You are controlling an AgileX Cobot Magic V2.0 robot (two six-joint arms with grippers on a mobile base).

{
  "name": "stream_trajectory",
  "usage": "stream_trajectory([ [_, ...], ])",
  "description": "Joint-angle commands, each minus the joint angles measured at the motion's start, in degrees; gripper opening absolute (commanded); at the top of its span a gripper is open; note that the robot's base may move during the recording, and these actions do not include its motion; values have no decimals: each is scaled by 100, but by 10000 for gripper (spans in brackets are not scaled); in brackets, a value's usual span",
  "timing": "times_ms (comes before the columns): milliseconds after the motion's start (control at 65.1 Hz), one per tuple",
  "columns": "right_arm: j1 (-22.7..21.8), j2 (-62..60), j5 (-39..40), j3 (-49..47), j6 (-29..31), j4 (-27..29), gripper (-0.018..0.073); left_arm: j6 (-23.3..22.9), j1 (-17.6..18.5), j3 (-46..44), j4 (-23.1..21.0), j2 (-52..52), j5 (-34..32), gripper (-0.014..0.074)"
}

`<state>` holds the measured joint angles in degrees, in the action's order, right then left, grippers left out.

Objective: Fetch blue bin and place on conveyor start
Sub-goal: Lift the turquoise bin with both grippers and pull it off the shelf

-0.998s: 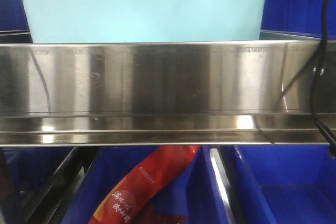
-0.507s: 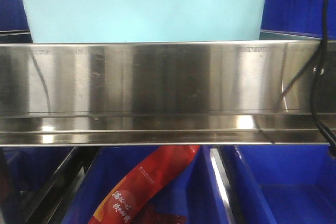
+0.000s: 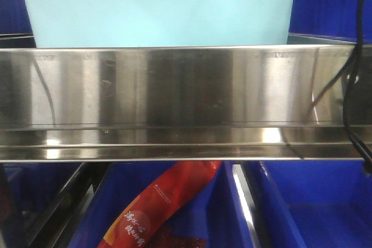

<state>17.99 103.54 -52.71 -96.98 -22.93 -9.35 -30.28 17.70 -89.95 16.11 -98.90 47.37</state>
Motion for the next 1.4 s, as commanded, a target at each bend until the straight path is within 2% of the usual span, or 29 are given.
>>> stream_trajectory([
  [0, -22, -22, 77, -43, 49, -61, 192, 9, 34, -30, -14, 2, -75, 183],
  [215, -22, -10, 79, -43, 49, -61, 190, 9, 34, -53, -14, -21, -45, 180],
  [276, -22, -10, 79, -43, 49, -61, 165, 9, 34, -81, -14, -21, -25, 165],
  [353, -22, -10, 79, -43, 49, -61, 88, 9, 34, -142, -14, -21, -25, 130],
  [414, -22, -10, 79, -43, 49, -61, -17, 9, 34, -171, -14, -21, -25, 78],
  [507, -22, -10, 79, -43, 49, -142, -166, 9, 34, -171, -14, -21, -36, -62],
  [537, -22, -10, 79, -43, 49, -173, -165, 9, 34, -171, -26, -21, -23, -115],
  [829, -22, -33, -4, -108, 49, -254, -165, 9, 48, -261, -39, -21, 113, -111],
  [982, 59, -142, -175, -359, -29, -254, -165, -2, 198, -521, 194, 33, 424, -111],
  [1136, 141, -434, -366, -395, -182, -254, -165, -493, 476, -571, 570, 352, 631, -111],
  [1243, 199, -780, -333, -179, -182, -326, -165, -637, 645, -549, 635, 649, 690, -111],
  [1320, 354, -1097, -243, 62, -313, -606, -165, -974, 798, -445, 867, 905, 690, -111],
  [1381, 520, -1352, -233, 307, -640, -1001, -165, -1238, 930, -277, 1121, 1117, 690, -111],
])
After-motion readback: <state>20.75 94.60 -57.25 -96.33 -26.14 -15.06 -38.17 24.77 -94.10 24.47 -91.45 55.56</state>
